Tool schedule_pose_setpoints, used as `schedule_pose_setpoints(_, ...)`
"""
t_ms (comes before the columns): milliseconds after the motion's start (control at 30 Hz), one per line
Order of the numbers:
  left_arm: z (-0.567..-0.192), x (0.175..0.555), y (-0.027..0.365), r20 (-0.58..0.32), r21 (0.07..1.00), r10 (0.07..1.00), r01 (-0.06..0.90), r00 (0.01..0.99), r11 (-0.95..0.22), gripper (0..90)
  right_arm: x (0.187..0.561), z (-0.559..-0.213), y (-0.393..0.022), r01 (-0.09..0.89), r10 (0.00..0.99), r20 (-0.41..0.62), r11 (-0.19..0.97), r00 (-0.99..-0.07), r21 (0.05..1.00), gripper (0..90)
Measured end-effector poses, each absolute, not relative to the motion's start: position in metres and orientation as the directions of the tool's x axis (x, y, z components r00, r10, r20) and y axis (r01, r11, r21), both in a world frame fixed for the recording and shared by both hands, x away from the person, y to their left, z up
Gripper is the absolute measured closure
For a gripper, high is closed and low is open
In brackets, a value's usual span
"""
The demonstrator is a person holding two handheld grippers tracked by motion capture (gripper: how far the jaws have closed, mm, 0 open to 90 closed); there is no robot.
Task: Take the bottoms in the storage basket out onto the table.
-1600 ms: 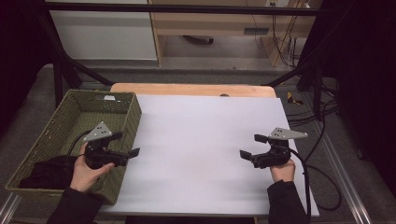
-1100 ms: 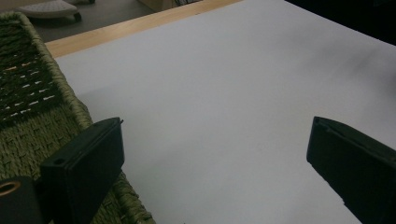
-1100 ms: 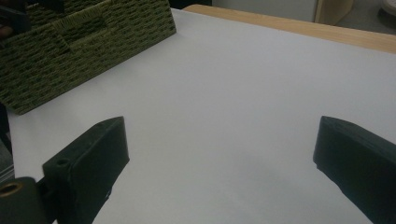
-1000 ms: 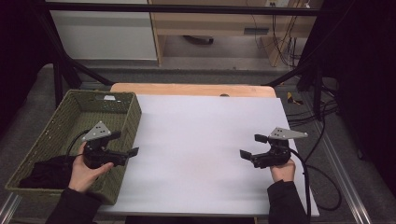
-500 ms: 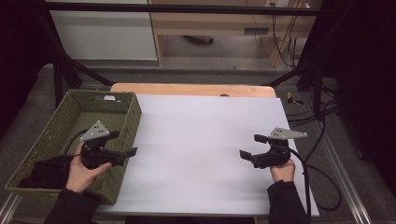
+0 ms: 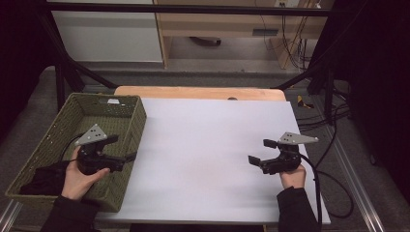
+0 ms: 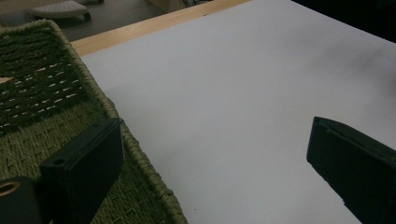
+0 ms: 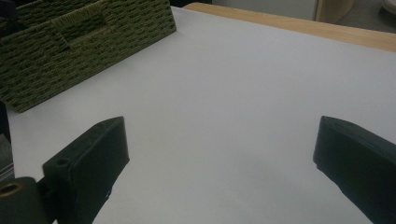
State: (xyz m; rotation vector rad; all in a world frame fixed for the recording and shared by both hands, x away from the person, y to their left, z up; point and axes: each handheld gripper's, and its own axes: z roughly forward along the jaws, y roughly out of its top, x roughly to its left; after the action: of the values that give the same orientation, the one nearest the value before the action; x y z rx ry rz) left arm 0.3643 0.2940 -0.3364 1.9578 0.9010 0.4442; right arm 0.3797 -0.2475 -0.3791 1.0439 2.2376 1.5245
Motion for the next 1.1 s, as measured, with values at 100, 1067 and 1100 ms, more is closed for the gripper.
schedule_pose_setpoints(100, -0.336, 0.364, 0.296, -0.047, 0.844, 0.741, 0.423, 0.67, -0.329, 4.1, 0.38, -0.379, -0.247, 0.424, 0.672, 0.19, 0.202, -0.715, 0.883, 3.7)
schedule_pose_setpoints(1067, -0.327, 0.358, 0.325, -0.035, 0.816, 0.774, 0.465, 0.632, -0.343, 4.0, 0.381, -0.381, -0.246, 0.428, 0.675, 0.186, 0.211, -0.714, 0.879, 3.8)
schedule_pose_setpoints(1100, -0.326, 0.358, 0.326, -0.036, 0.815, 0.775, 0.467, 0.631, -0.343, 4.1, 0.381, -0.381, -0.246, 0.429, 0.674, 0.187, 0.212, -0.715, 0.878, 3.8)
